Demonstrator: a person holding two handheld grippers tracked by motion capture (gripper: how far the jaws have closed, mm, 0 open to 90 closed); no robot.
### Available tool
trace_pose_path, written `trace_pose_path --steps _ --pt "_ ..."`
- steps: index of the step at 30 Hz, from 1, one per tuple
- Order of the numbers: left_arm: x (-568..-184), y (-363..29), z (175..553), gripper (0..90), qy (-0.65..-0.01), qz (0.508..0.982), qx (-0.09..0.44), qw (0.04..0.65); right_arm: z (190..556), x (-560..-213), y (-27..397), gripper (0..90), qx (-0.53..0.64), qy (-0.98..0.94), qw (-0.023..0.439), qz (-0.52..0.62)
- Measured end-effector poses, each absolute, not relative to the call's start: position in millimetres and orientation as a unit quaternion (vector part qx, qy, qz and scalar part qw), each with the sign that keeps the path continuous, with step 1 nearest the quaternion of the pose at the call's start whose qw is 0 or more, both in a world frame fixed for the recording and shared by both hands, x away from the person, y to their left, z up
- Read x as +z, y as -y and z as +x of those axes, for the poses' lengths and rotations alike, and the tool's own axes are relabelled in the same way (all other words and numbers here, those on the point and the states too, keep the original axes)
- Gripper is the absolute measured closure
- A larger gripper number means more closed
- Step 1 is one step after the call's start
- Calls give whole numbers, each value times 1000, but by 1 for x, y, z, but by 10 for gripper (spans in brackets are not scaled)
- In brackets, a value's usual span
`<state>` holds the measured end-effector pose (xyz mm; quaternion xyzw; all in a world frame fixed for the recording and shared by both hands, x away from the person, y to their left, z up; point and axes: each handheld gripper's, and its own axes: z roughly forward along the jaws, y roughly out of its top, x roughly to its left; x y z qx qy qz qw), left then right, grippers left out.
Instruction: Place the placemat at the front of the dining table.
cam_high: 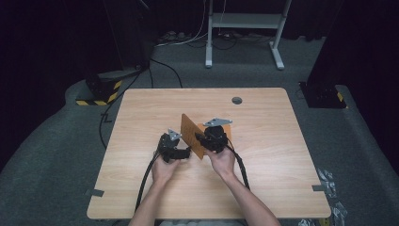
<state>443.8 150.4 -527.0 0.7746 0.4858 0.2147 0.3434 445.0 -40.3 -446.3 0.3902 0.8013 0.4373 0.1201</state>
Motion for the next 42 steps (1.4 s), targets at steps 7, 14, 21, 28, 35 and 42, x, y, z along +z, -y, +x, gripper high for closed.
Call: trace_pose_path --steps 7,14,21,28,35,42 --pt "-527 -150 444 179 -485 775 214 344 445 -446 41 863 438 -802 119 388" --pt "-527 -150 444 179 -484 776 213 344 446 -446 42 864 439 -802 115 389" --pt "-527 -150 444 180 -484 775 213 345 447 -446 43 865 438 -803 114 388" --pt "-527 -151 445 181 -481 778 215 343 448 -444 46 866 442 -802 111 385" --pt "-527 -150 444 181 -484 776 213 345 448 -437 48 866 444 -803 124 378" --pt "-527 -150 444 183 -485 775 212 345 449 -431 55 866 445 -801 131 378"
